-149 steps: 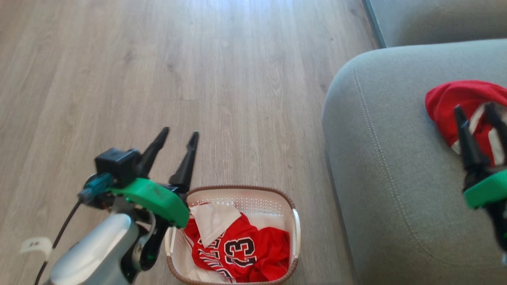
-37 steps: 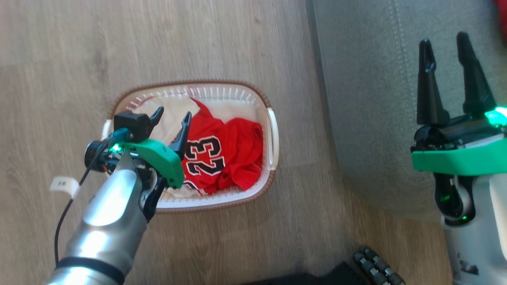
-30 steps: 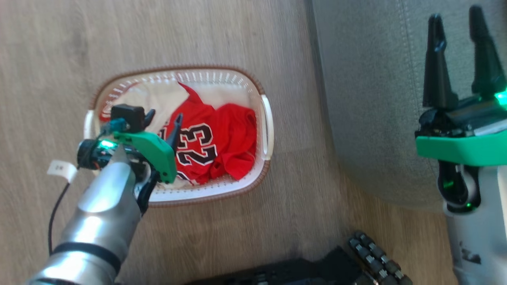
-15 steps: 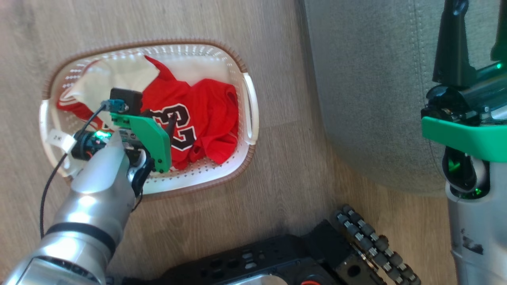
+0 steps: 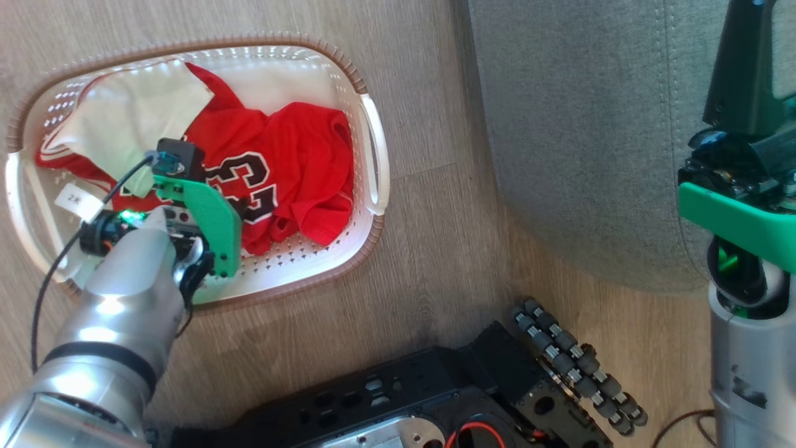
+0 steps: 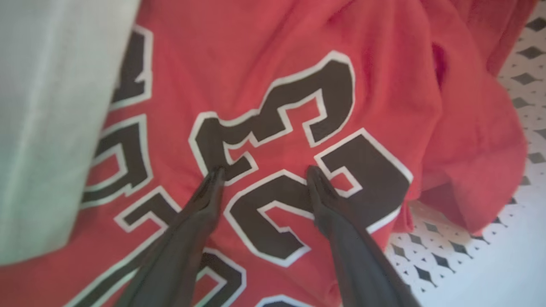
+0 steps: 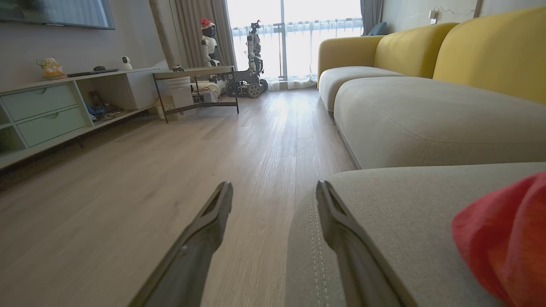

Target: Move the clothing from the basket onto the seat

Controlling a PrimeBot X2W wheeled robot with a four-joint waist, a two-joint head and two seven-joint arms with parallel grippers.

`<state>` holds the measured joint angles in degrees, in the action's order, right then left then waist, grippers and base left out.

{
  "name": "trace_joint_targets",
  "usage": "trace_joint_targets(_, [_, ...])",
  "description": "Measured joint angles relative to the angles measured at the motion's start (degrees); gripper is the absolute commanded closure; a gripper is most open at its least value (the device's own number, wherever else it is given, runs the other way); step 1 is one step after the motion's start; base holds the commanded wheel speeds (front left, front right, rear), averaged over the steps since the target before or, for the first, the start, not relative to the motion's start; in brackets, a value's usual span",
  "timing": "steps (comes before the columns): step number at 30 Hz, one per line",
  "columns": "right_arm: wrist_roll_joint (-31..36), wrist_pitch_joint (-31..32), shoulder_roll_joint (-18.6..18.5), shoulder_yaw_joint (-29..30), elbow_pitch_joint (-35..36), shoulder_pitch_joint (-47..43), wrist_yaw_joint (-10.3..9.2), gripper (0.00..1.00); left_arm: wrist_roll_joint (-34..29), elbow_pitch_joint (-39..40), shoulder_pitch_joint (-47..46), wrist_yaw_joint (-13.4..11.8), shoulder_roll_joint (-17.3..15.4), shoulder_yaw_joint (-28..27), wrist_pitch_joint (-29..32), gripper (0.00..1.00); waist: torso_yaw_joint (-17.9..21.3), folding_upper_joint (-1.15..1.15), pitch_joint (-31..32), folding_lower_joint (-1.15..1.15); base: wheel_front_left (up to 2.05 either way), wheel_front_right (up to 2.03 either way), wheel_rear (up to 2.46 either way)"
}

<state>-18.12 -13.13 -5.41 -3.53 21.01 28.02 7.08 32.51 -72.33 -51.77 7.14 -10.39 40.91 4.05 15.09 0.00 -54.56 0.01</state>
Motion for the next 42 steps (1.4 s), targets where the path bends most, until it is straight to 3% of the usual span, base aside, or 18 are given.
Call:
trace_joint_targets(15, [0.48, 0.12, 0.54, 0.22, 1.23, -0.38, 0.0, 0.0, -1.7, -1.04, -3.42, -0.01, -1.86, 3.76, 7.81, 0.0, 1.7, 0.01, -2.43, 0.0, 0.0, 0.0, 0.0])
trace_joint_targets(16, [0.48, 0.11, 0.55, 0.21, 1.23, -0.38, 0.0, 0.0, -1.9, -1.07, -3.42, -0.01, -1.92, 4.0, 7.89, 0.11, 1.76, 0.01, -2.42, 0.0, 0.0, 0.0, 0.0])
trace_joint_targets(17, [0.49, 0.11, 0.55, 0.21, 1.22, -0.38, 0.0, 0.0, -2.0, -1.15, -3.42, -0.01, -1.99, 4.25, 7.99, 0.37, 1.79, 0.01, -2.4, 0.0, 0.0, 0.0, 0.0])
trace_joint_targets(19, [0.49, 0.11, 0.57, 0.21, 1.2, -0.38, 0.0, 0.0, -1.99, -1.38, -3.41, -0.01, -2.21, 4.36, 7.97, 1.0, 1.82, 0.01, -2.3, 0.0, 0.0, 0.0, 0.0])
trace_joint_targets(35, [0.51, 0.1, 0.62, 0.21, 0.29, -0.28, 0.0, 0.0, -1.38, -1.72, -3.36, 0.0, -1.77, 5.81, 3.0, 1.0, 1.01, 0.01, -0.33, 0.0, 0.0, 0.0, 0.0])
trace_joint_targets(42, [0.51, 0.09, 0.43, 0.48, -1.09, -0.26, 0.0, 0.0, -0.32, -1.31, -2.96, 0.0, 0.24, 6.58, -1.07, 1.0, 0.08, 0.01, 3.7, 0.0, 0.0, 0.0, 0.0])
